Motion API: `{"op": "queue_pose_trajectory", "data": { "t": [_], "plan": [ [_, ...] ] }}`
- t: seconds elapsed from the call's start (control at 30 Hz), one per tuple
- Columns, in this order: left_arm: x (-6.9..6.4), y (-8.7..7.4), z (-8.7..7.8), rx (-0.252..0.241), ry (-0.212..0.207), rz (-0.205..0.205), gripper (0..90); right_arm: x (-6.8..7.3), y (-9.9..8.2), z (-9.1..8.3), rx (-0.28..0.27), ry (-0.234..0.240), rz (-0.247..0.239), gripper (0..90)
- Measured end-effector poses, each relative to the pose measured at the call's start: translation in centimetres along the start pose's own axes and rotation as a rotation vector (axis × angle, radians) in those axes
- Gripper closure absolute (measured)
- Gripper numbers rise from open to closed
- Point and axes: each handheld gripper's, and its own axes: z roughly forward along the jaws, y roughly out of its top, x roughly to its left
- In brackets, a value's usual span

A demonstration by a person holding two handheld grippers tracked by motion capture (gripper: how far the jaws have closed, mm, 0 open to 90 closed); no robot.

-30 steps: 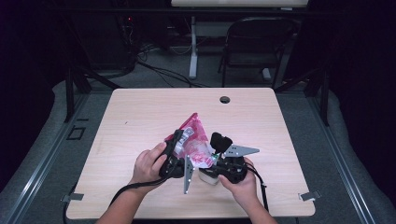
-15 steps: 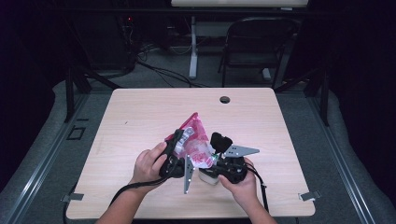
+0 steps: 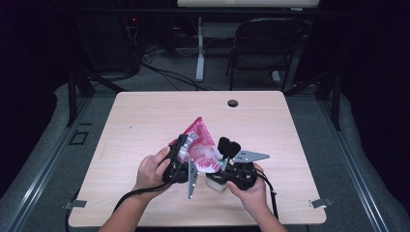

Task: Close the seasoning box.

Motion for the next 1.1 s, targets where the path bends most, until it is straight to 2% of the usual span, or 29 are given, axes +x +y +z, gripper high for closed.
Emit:
{"op": "queue_pose_trajectory", "data": {
  "t": [0.23, 0.43, 0.47, 0.6, 0.8, 0.87, 1.1],
  "plan": [
    [-0.1, -0.4, 0.2, 0.005, -0.015, -0.031, 68.6, 0.0, 0.0, -0.1, -0.005, 0.0, 0.002, 90.0],
    [-0.1, -0.4, 0.2, 0.008, -0.02, -0.033, 68.8, 0.0, 0.1, -0.3, -0.009, -0.003, 0.005, 90.0],
    [-0.1, -0.5, 0.2, 0.012, -0.02, -0.023, 68.8, 0.0, 0.1, -0.3, -0.006, -0.005, 0.003, 90.0],
    [-0.2, -0.7, 0.2, 0.02, -0.029, -0.042, 68.9, 0.0, 0.1, -0.3, -0.004, -0.005, 0.0, 90.0],
    [-0.3, -0.8, 0.2, 0.021, -0.032, -0.033, 69.1, 0.0, 0.1, -0.2, -0.002, -0.004, 0.0, 90.0],
    [-0.4, -0.9, 0.2, 0.028, -0.044, -0.049, 69.2, 0.0, 0.0, -0.2, -0.002, -0.005, 0.003, 90.0],
    [-0.5, -1.3, 0.3, 0.038, -0.054, -0.06, 69.5, -0.1, 0.1, -0.2, 0.002, -0.005, -0.004, 90.0]
  ]
}}
